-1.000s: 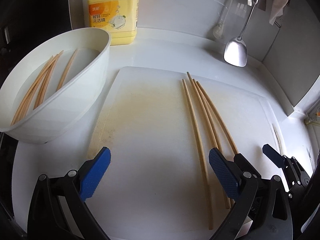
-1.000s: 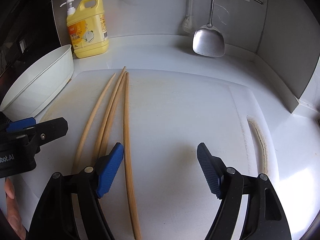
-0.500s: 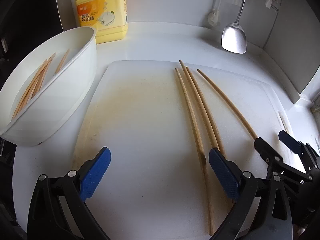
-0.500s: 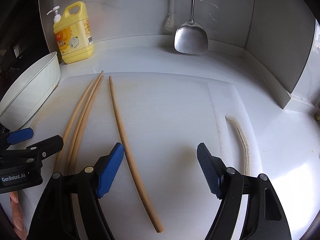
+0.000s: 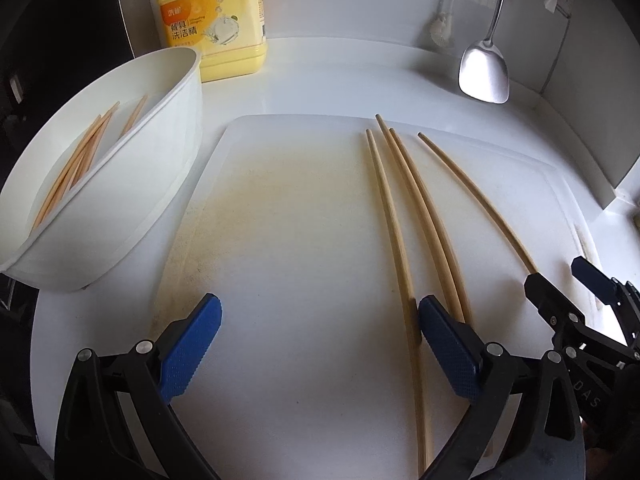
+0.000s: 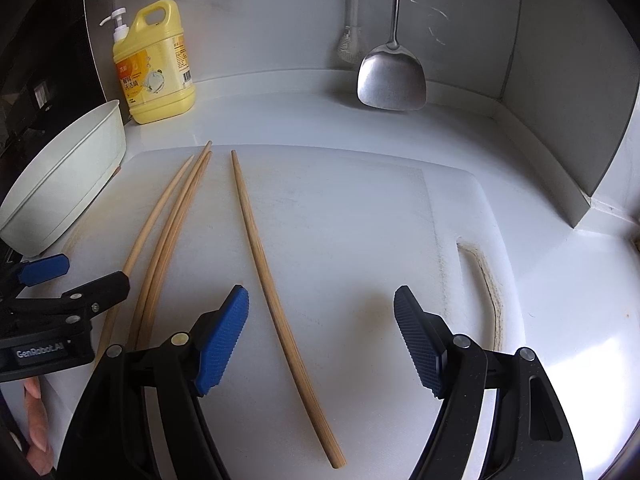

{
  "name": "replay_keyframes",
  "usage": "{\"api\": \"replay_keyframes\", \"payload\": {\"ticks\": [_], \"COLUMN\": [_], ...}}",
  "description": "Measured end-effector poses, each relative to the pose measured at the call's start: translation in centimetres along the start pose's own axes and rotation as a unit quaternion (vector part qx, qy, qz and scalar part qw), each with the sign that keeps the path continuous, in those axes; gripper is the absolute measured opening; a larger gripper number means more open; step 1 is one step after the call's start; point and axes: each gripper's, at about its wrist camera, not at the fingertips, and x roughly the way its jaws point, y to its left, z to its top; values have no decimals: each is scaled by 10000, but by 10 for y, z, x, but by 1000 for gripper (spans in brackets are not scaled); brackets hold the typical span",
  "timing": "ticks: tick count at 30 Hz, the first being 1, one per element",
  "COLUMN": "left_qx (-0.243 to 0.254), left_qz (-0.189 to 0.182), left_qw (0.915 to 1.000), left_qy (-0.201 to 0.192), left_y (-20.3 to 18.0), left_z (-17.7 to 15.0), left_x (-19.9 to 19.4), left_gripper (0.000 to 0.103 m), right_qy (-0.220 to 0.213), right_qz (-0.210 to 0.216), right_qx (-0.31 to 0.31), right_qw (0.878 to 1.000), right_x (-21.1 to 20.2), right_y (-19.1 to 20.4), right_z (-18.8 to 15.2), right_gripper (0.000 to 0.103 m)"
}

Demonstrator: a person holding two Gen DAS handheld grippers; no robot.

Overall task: Organize utensils
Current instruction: 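Close the right tool on one chopstick while the left tool grasps another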

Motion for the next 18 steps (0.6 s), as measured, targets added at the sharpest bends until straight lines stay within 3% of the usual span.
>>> {"api": "replay_keyframes", "payload": {"ticks": [6, 8, 9, 11, 14, 18], "left_qx": [-9, 35, 78, 189, 394, 540], "left_qz": [-11, -58, -79, -141, -231, -360], "left_qw": [10000, 9998, 9996, 9992, 9982, 9971], "left_qy": [-85, -162, -242, -333, -401, -394], "left_y": [-3, -2, -3, -7, -17, -27], "left_z": [8, 6, 4, 3, 2, 2], "left_x": [6, 4, 2, -3, -7, -8], "left_gripper": [98, 93, 88, 66, 41, 20], "right_qy": [14, -12, -35, -64, -89, -144], "right_qz": [88, 128, 146, 190, 262, 340], "right_qx": [-119, -186, -228, -277, -407, -584], "right_qw": [9999, 9997, 9996, 9994, 9988, 9976], "right_x": [6, 7, 7, 7, 6, 6], "right_y": [3, 5, 6, 6, 11, 18], "right_z": [6, 6, 6, 5, 4, 3], "right_gripper": [72, 71, 71, 70, 60, 46]}}
